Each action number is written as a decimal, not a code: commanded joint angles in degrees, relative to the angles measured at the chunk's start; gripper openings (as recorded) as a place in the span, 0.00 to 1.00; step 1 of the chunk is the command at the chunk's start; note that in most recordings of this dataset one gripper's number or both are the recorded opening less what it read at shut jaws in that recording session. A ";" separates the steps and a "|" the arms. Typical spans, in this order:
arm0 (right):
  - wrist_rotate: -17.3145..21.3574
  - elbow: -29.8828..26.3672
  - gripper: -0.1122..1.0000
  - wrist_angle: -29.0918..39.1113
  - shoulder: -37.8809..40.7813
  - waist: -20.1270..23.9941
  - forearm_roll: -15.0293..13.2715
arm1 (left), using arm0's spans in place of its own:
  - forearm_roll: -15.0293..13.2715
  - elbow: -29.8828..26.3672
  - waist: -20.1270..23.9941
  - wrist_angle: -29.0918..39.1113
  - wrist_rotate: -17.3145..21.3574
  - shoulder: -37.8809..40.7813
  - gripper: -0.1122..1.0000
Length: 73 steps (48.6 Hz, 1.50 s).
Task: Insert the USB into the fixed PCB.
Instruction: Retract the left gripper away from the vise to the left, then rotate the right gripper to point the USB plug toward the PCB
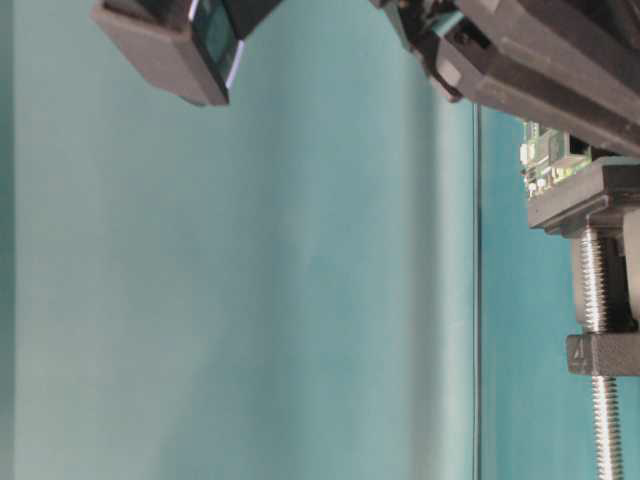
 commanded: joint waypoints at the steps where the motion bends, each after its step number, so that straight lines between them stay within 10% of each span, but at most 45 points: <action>1: 0.18 -1.32 0.29 2.64 -1.85 0.79 2.20 | 0.18 1.67 -0.26 1.85 -0.18 -7.12 0.59; 22: 7.56 -5.54 0.29 15.29 -2.29 4.83 8.61 | 1.32 8.70 -0.26 3.96 2.72 -13.18 0.59; 54: 15.56 -7.56 0.29 22.50 -3.34 1.76 -4.83 | 1.23 14.50 -0.26 1.14 4.22 -13.97 0.59; 73: 34.01 -3.78 0.29 16.00 -8.79 -1.67 -4.57 | 1.32 15.82 -0.26 1.14 4.31 -13.97 0.59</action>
